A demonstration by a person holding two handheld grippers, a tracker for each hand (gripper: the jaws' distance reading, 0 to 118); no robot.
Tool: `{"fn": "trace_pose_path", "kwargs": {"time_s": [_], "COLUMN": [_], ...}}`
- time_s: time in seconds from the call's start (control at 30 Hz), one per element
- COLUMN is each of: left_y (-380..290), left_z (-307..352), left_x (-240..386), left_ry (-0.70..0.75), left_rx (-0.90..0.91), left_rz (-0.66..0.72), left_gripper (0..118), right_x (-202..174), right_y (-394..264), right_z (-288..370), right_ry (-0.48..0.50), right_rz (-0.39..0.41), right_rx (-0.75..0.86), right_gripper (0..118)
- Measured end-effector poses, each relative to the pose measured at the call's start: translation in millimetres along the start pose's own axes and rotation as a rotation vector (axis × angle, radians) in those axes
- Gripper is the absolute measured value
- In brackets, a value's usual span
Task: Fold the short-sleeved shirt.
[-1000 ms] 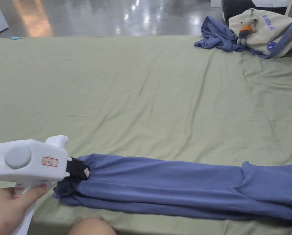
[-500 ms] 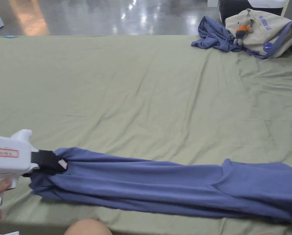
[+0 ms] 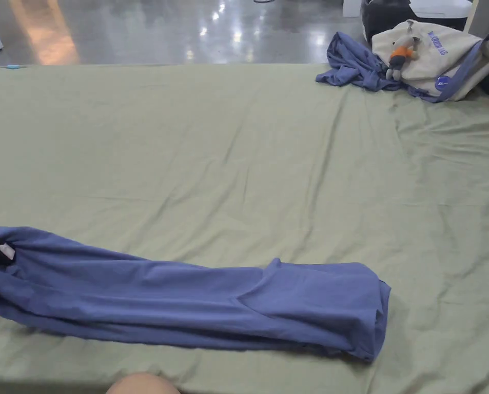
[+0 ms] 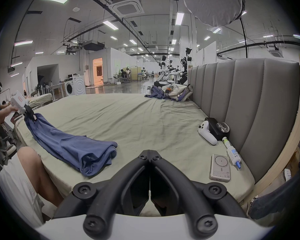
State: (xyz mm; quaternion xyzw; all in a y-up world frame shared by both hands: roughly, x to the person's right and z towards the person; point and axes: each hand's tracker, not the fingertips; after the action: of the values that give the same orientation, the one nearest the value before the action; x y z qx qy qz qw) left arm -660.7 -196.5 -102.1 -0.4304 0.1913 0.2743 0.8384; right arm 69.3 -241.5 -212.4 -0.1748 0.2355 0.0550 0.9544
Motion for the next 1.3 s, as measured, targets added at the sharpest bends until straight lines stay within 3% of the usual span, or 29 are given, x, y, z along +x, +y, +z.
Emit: {"fn": "trace_pose_path", "kwargs": {"time_s": [0.2,0.37,0.6,0.87,0.9,0.93,1.0,1.2,1.3], "left_y": [-3,-14,-44,-61,-61,-62,-64,-64,-63], "left_z": [16,-7,-74,-112,-115,-117,-112,-35,-40], "left_x": [75,141,206,211,209,206,202,205,201], "left_ry": [-0.166,-0.269,-0.205,-0.176,-0.18,-0.199,-0.245,-0.268,-0.211], "left_rx": [-0.022,-0.078,-0.193,-0.236,-0.233,-0.235,-0.213,0.129,0.074], "left_rz": [-0.067,-0.126,-0.265,-0.283,-0.273,-0.244,-0.22,-0.321,-0.306], "left_gripper": [8,8,8,9,15,29,82,85,83], "right_x": [1,3,7,12,12,11,9,5,4], "right_y": [-1,-2,-4,-7,-7,-7,-7,-7,-6], "right_z": [-2,-1,-2,-4,-4,-4,-4,-3,-3], "right_ry": [0.009,0.015,0.016,0.013,0.016,0.016,0.02,0.026,0.031], "right_rz": [0.002,-0.003,-0.016,-0.029,-0.03,-0.029,-0.02,-0.004,-0.006], "right_rx": [-0.002,0.001,-0.003,-0.017,-0.019,-0.02,-0.023,-0.029,-0.025], "right_gripper": [3,3,3,3,3,3,3,3,3]}}
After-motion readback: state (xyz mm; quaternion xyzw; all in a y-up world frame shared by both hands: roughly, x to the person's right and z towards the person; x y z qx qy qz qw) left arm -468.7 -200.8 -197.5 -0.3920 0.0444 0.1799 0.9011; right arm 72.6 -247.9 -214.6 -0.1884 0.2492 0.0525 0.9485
